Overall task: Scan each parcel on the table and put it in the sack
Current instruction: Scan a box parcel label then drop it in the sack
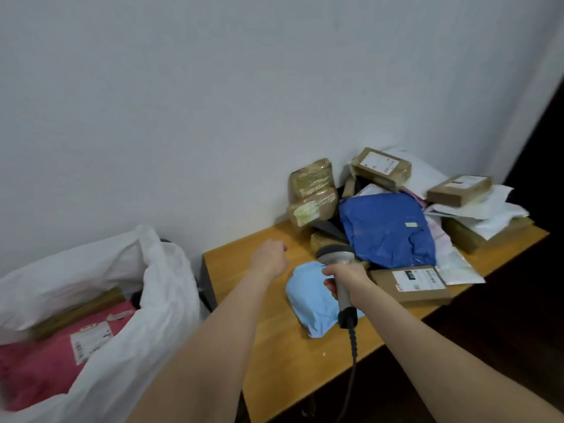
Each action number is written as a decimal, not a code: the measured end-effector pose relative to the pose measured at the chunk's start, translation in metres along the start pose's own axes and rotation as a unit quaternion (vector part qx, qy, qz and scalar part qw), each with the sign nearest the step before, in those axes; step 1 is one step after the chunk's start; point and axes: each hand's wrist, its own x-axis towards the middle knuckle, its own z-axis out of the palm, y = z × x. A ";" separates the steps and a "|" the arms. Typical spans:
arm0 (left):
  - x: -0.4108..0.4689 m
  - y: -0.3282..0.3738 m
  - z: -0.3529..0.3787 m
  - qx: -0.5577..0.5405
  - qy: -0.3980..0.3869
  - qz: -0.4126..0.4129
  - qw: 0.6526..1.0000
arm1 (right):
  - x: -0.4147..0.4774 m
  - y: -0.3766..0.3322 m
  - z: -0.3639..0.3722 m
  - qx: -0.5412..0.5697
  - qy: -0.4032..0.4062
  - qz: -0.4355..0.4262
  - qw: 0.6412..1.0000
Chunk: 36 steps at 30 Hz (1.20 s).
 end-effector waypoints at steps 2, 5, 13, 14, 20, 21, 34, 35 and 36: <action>0.011 0.031 0.009 0.006 -0.007 0.023 1.000 | 0.014 -0.003 -0.031 0.001 0.032 -0.016 0.999; 0.036 0.091 0.027 0.019 -0.024 0.056 0.998 | 0.044 -0.013 -0.090 -0.004 0.073 -0.040 0.997; 0.101 0.240 0.078 -0.010 -0.059 0.062 0.996 | 0.116 -0.048 -0.237 0.017 0.126 -0.051 0.991; 0.108 0.253 0.082 -0.015 -0.059 0.060 0.996 | 0.124 -0.054 -0.251 0.023 0.130 -0.052 0.990; 0.158 0.319 0.093 -0.065 -0.053 0.055 0.995 | 0.170 -0.090 -0.313 0.038 0.169 -0.058 0.983; 0.168 0.329 0.095 -0.078 -0.056 0.055 0.994 | 0.179 -0.095 -0.322 0.044 0.173 -0.056 0.982; 0.350 0.453 0.146 -0.223 -0.121 0.076 0.964 | 0.311 -0.162 -0.435 0.116 0.264 -0.011 0.958; 0.362 0.459 0.150 -0.222 -0.130 0.076 0.963 | 0.321 -0.164 -0.440 0.132 0.259 -0.009 0.957; 0.374 0.465 0.154 -0.217 -0.137 0.076 0.964 | 0.329 -0.166 -0.444 0.143 0.256 -0.004 0.956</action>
